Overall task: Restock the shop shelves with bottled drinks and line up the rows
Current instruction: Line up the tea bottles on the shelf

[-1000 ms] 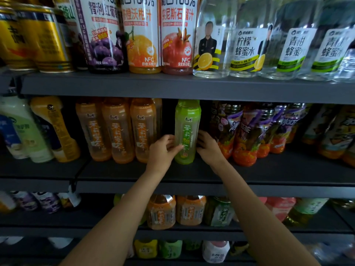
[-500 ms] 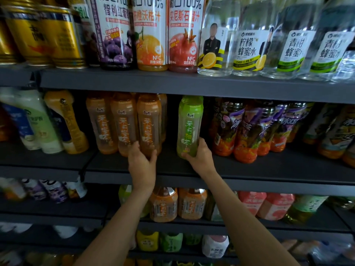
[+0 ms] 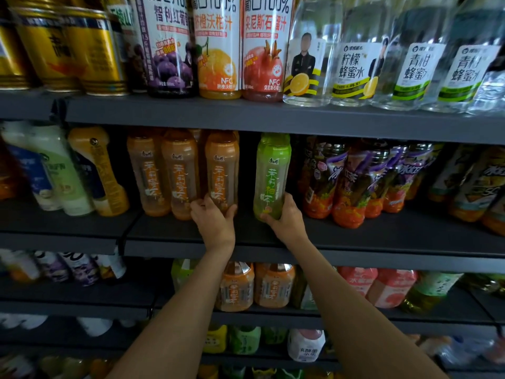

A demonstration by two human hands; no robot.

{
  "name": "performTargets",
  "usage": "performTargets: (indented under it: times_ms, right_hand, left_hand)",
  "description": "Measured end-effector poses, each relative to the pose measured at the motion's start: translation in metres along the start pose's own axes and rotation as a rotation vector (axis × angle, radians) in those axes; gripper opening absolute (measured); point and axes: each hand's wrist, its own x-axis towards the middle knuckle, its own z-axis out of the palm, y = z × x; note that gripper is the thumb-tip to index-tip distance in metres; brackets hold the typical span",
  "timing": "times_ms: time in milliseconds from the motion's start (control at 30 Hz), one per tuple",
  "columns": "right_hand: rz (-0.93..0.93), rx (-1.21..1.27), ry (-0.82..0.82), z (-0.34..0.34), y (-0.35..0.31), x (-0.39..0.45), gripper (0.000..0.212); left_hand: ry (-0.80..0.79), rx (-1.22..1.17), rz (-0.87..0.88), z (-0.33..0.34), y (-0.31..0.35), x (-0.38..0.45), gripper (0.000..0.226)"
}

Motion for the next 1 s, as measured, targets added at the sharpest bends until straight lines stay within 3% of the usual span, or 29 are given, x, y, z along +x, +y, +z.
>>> performTargets:
  times_ms: [467,800,1000]
  right_hand:
    - [0.082,-0.045,-0.029,0.003,-0.012,-0.003,0.058]
    - [0.120,-0.082,0.072,0.009,-0.017,-0.014,0.054]
    - [0.145,-0.086,0.079,0.010,-0.021,-0.015,0.044]
  left_hand:
    - [0.067,-0.079,-0.004,-0.005,-0.001,-0.005,0.056]
    - [0.042,-0.092,-0.008,-0.009,-0.002,-0.006,0.057]
    - [0.087,-0.133,0.080,-0.018,-0.006,-0.013,0.043]
